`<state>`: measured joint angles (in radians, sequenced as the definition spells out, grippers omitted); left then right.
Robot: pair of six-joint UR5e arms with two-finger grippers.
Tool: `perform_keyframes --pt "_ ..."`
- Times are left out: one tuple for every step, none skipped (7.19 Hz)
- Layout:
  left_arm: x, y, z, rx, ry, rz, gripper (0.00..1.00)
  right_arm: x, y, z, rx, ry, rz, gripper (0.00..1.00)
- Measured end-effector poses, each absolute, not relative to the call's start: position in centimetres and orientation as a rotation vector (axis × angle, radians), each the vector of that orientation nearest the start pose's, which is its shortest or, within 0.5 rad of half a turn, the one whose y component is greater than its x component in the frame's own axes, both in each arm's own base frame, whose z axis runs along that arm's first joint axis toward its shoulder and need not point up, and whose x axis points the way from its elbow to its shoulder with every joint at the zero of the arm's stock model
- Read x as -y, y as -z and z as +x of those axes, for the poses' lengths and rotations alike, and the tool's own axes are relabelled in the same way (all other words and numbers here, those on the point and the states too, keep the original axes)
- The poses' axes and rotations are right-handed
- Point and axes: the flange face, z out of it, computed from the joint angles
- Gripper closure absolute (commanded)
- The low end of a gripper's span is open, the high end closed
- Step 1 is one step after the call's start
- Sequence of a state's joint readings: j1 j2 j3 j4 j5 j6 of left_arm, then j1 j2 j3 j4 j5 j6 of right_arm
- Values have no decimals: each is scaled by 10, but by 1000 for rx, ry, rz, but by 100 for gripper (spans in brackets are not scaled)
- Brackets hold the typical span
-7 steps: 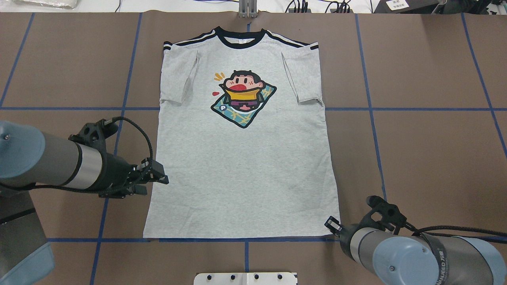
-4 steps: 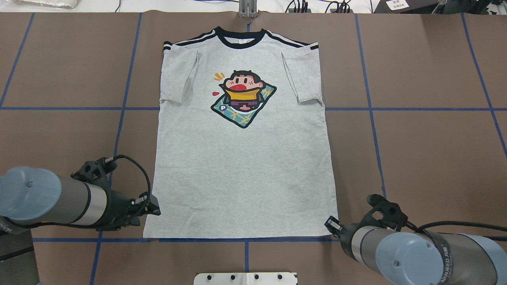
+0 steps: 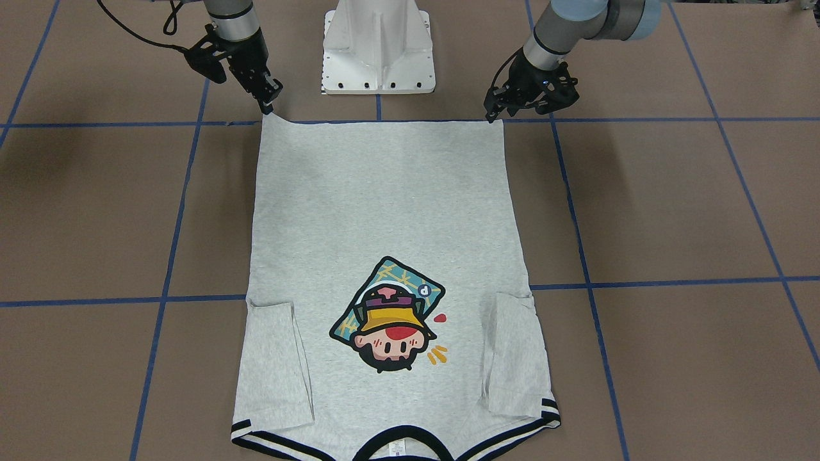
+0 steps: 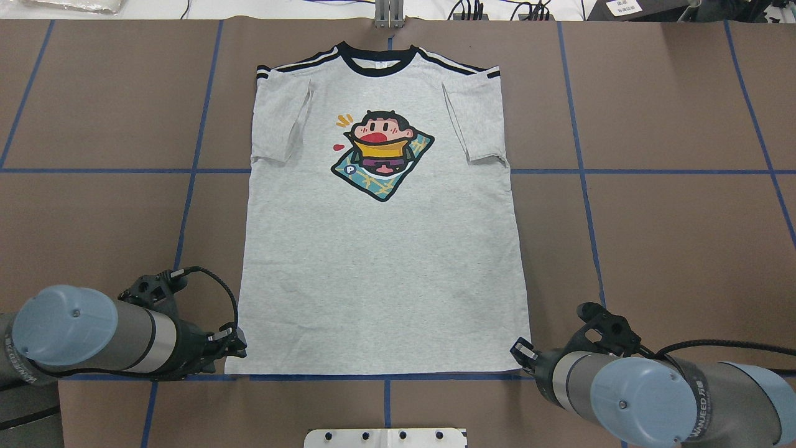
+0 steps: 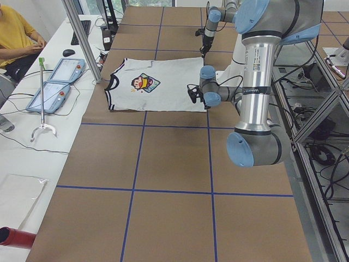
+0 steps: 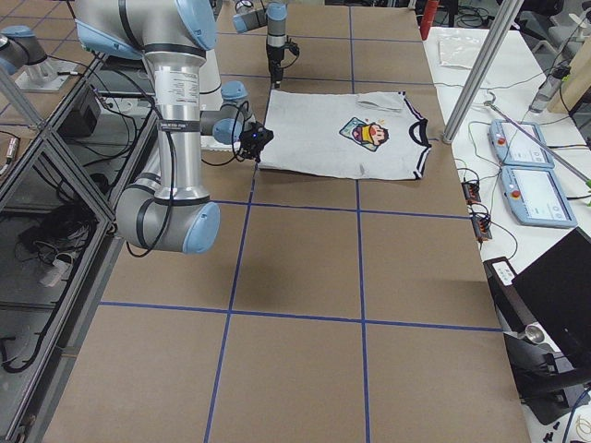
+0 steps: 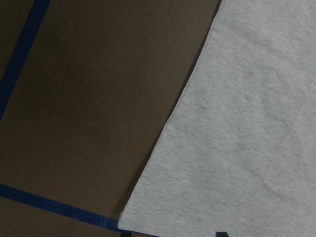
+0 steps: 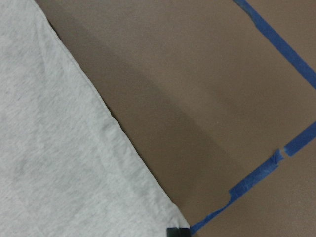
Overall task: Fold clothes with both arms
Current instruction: 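Grasp both bottom hem corners with the left and right grippers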
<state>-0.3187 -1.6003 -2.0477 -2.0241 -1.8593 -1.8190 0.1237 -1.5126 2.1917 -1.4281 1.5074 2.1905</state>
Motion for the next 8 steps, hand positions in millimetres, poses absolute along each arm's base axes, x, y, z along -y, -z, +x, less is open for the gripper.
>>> perform_keyframes --pt "256 -376 436 -955 394 -217 40 197 -335 -450 830 -727 -147 100" --pt "256 -380 439 -947 396 -209 40 197 -335 -450 831 -727 -147 100" --pt "252 -383 444 -940 391 -209 40 197 -335 -450 831 -728 -147 100" --pt "249 -384 447 -937 384 -212 40 198 -335 -450 831 -728 -147 100" --pt "246 -385 450 -934 378 -215 43 198 -335 -450 831 -728 -147 100" --pt "243 -386 452 -931 372 -218 45 198 -335 -450 831 -728 -147 100" --pt "240 -387 454 -928 367 -220 45 198 -334 -450 832 -728 -147 100" --pt "238 -388 456 -926 362 -223 45 198 -334 -450 833 -728 -147 100"
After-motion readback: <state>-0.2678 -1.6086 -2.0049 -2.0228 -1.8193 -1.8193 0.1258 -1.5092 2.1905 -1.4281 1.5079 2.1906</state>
